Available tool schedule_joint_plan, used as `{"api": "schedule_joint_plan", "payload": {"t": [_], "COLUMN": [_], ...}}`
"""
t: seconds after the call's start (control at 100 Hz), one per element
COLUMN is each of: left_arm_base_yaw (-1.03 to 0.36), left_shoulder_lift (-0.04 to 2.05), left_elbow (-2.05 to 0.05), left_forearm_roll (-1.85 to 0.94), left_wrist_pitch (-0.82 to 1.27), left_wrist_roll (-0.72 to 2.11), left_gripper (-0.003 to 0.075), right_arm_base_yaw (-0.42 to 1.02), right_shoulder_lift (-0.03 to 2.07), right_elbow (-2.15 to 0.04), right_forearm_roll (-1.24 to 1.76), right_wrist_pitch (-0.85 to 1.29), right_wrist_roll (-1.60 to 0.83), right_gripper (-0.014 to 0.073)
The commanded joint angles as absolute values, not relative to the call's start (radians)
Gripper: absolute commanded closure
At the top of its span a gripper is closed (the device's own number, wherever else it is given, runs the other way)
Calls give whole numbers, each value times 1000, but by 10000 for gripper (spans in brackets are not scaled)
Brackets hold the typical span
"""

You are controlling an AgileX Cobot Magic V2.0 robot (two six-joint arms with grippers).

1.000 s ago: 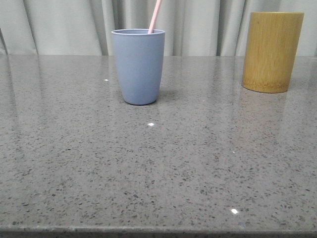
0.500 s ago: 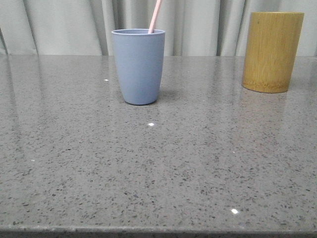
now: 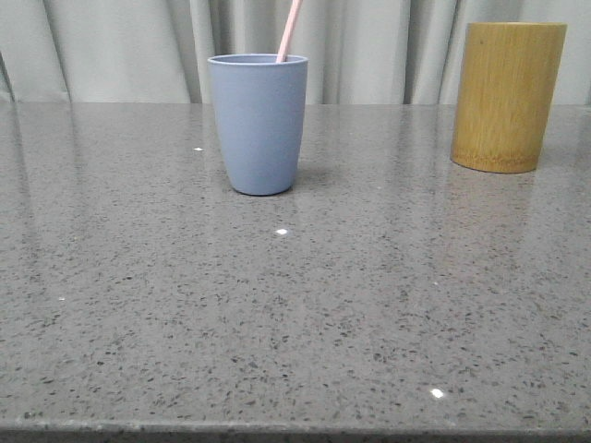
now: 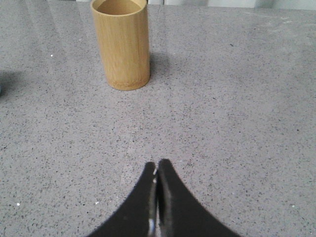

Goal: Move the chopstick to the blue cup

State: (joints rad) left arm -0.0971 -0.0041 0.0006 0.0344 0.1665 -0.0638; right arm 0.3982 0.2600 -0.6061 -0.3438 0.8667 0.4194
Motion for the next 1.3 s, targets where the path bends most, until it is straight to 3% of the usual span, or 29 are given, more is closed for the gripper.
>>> {"api": "schedule_joint_plan", "payload": {"t": [0.0,1.289], "left_arm_base_yaw": [-116,-112], "left_shoulder_lift": [-39,-39], "left_elbow": [4,11], "left_forearm_roll": [29,24], "left_wrist_pitch": [71,42], "left_wrist_roll": [-77,-77], "left_gripper": [739,739], "right_arm_base_yaw": [390,390], "right_shoulder_lift": [271,271], "right_elbow": [-628,-628], "right_forearm_roll": [-374,-374], "right_wrist_pitch": [798,798], "right_wrist_roll": [420,420], "right_gripper": [661,661]}}
